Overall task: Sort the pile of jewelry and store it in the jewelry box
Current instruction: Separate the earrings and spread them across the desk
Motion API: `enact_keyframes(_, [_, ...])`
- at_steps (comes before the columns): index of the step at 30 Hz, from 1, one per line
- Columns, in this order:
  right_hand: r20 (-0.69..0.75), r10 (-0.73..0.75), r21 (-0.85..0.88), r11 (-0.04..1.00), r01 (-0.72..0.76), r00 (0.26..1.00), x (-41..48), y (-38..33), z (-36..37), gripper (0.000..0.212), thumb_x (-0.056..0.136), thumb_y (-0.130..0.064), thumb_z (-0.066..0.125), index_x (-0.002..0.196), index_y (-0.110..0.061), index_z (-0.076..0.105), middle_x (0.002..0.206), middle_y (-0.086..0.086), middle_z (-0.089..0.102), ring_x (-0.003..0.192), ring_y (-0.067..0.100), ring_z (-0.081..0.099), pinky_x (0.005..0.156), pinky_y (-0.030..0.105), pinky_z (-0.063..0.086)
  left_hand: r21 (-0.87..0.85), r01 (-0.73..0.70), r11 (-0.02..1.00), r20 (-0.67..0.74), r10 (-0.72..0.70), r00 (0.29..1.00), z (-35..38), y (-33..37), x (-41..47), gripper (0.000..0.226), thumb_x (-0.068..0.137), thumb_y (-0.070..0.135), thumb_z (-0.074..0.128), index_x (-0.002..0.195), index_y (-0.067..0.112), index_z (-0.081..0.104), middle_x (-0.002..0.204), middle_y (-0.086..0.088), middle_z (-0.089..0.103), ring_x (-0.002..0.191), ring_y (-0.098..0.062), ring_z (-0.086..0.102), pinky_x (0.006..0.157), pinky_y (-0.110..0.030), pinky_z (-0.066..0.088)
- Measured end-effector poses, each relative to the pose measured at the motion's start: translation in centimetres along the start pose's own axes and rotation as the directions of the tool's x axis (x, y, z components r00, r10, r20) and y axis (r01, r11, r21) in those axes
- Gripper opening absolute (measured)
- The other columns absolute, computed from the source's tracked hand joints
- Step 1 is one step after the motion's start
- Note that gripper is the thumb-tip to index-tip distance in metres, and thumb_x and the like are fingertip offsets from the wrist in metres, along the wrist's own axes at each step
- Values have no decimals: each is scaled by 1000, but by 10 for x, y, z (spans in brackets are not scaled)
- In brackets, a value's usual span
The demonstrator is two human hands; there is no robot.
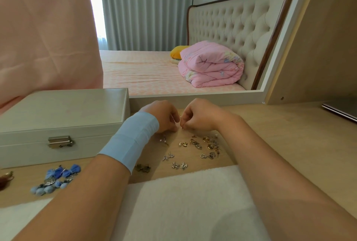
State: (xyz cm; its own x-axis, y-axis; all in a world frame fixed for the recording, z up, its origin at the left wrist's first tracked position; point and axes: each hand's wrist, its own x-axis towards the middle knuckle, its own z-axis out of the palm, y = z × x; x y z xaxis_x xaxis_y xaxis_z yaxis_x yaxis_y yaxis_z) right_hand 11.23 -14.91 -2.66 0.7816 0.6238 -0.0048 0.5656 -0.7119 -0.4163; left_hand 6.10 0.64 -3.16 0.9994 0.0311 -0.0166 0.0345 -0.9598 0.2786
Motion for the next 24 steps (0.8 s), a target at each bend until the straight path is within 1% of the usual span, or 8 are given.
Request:
enact_keyframes(5, [-33, -3, -20, 1000, 3, 999, 0, -2, 5, 9, 80, -21, 76, 77, -29, 77, 80, -15, 71, 78, 5, 66, 81, 32, 59, 13, -18, 1000, 28, 18, 999, -11, -4, -2, 28, 85, 22, 75, 110, 31, 67, 104, 14, 67, 96, -8, 61, 92, -25, 48])
enact_keyframes(6, [-29, -6, -10, 1000, 6, 1000, -1, -3, 3, 10, 81, -21, 78, 78, -30, 75, 80, -15, 68, 76, 5, 65, 79, 31, 58, 15, -27, 1000, 20, 27, 999, -14, -4, -3, 26, 85, 21, 75, 108, 30, 67, 103, 13, 67, 94, -9, 61, 89, -25, 48])
enact_keyframes(8, [-34, -12, 47, 999, 14, 999, -4, -4, -3, 15, 83, -18, 79, 83, -32, 73, 79, -14, 66, 69, 5, 65, 69, 27, 54, 10, -51, 999, 28, 51, 998, -18, -1, -5, 21, 84, 19, 75, 101, 31, 66, 98, 13, 65, 89, -9, 61, 84, -24, 48])
enact_keyframes(10, [-66, -9, 83, 996, 15, 998, -8, -5, -12, 16, 85, -16, 76, 82, -31, 73, 78, -13, 67, 68, 8, 65, 62, 25, 51, -2, -82, 997, 97, 82, 992, -23, 5, -9, 14, 84, 23, 74, 92, 32, 67, 91, 15, 63, 82, -9, 63, 81, -25, 50])
enact_keyframes(13, [-34, -10, 18, 1000, 10, 999, -15, -7, -24, 18, 84, -17, 75, 76, -33, 75, 75, -14, 71, 74, 10, 69, 68, 28, 55, -8, -123, 992, 212, 122, 970, -26, 19, -16, 8, 80, 36, 77, 85, 38, 71, 81, 22, 62, 79, -4, 62, 85, -27, 50])
enact_keyframes(16, [61, 9, 4, 1000, -9, 998, -24, -9, -28, 12, 82, -14, 76, 78, -25, 80, 74, -10, 73, 71, 6, 65, 70, 28, 55, 10, -145, 989, 271, 137, 953, -21, 28, -19, 15, 73, 43, 82, 86, 37, 77, 79, 26, 65, 84, 1, 61, 90, -28, 50])
enact_keyframes(20, [152, 92, -67, 994, -83, 984, -33, -10, -27, 2, 81, -25, 80, 83, -26, 81, 78, -13, 73, 77, 5, 64, 70, 25, 49, 52, -147, 988, 279, 127, 952, -12, 33, -19, 13, 74, 38, 83, 85, 34, 79, 81, 24, 70, 89, -5, 66, 93, -34, 54])
enact_keyframes(24, [156, 134, -69, 990, -124, 979, -37, -12, -23, 4, 80, -27, 83, 84, -27, 81, 79, -13, 72, 78, 7, 63, 68, 25, 48, 60, -129, 990, 259, 110, 960, -10, 33, -18, 10, 74, 37, 83, 82, 32, 78, 82, 20, 71, 88, -7, 67, 92, -35, 54])
